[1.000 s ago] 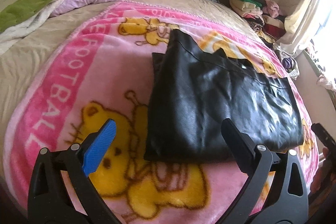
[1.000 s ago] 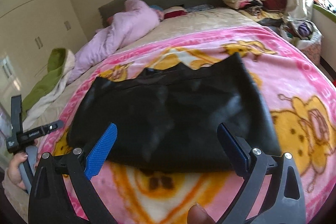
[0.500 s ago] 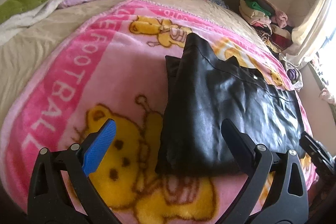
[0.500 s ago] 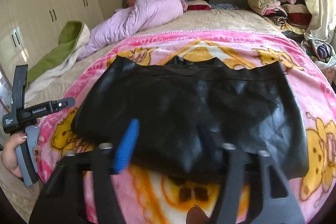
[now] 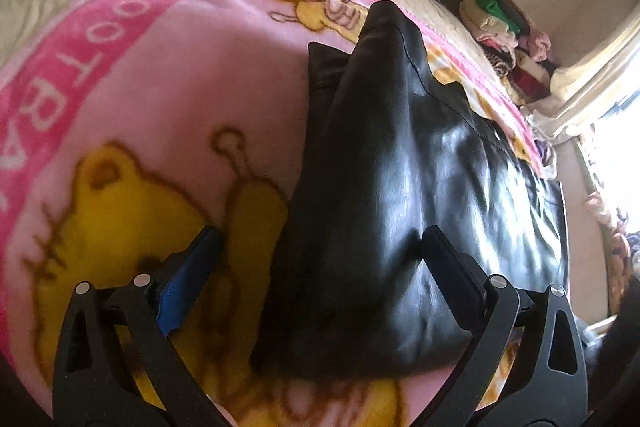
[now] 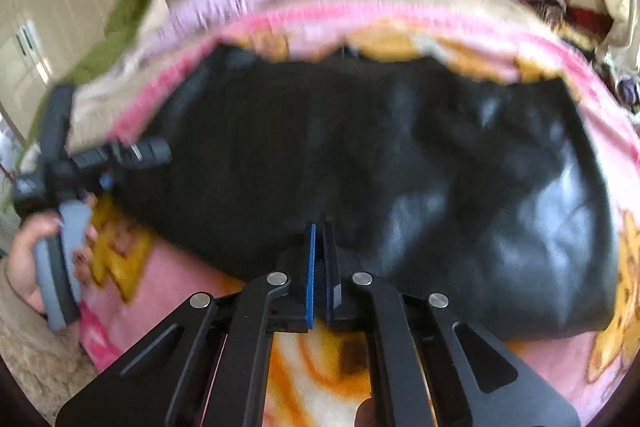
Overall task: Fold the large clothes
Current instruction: 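Fold the jacket edge over with the right tool while the left tool grasps the jacket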
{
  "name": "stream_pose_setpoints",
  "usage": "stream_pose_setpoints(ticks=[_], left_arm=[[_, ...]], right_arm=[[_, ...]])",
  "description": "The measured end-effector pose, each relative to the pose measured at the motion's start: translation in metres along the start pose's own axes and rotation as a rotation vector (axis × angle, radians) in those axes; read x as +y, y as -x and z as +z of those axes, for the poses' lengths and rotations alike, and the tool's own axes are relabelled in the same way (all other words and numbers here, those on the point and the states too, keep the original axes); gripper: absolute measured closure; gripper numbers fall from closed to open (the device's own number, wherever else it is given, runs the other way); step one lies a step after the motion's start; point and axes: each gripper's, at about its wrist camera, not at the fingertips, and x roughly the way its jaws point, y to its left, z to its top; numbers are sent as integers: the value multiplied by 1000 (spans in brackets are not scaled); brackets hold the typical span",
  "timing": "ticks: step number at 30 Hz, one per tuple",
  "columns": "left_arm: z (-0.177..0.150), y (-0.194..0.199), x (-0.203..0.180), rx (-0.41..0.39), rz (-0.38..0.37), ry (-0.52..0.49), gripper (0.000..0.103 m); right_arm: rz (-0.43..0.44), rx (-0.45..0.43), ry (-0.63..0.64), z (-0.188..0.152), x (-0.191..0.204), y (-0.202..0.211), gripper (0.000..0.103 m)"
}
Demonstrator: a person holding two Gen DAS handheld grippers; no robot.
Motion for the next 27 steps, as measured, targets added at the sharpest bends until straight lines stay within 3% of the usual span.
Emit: stream_pose_setpoints(ticks=[6,9,12,15,21,25,27], left_arm=[[-4,-7,-6,-46,-21,-2,10],[-4,-6,-11,-62,-83,3,46],[-3,0,-17,-80,-74,-21,58],[-1,8,-17,-92,-100,-10,67],[1,22,-27,-117,-115,-35,71],[4,27,-33,-132,-126,-47,73],[5,29,-38,-139,-144,-54,74]], right_arm=[[4,13,-7,-2,-2,-13,100],[79,16,-26,18,-9,3,100],[51,-88,-19,51,-16,18,100],[15,-130,-24,83,-22,12,100],[-38,-81,-36,133,-30,-36,100],[-30,63,-105,132,-45,-89,100],[-14,66,-150,126,-53,-101,101]])
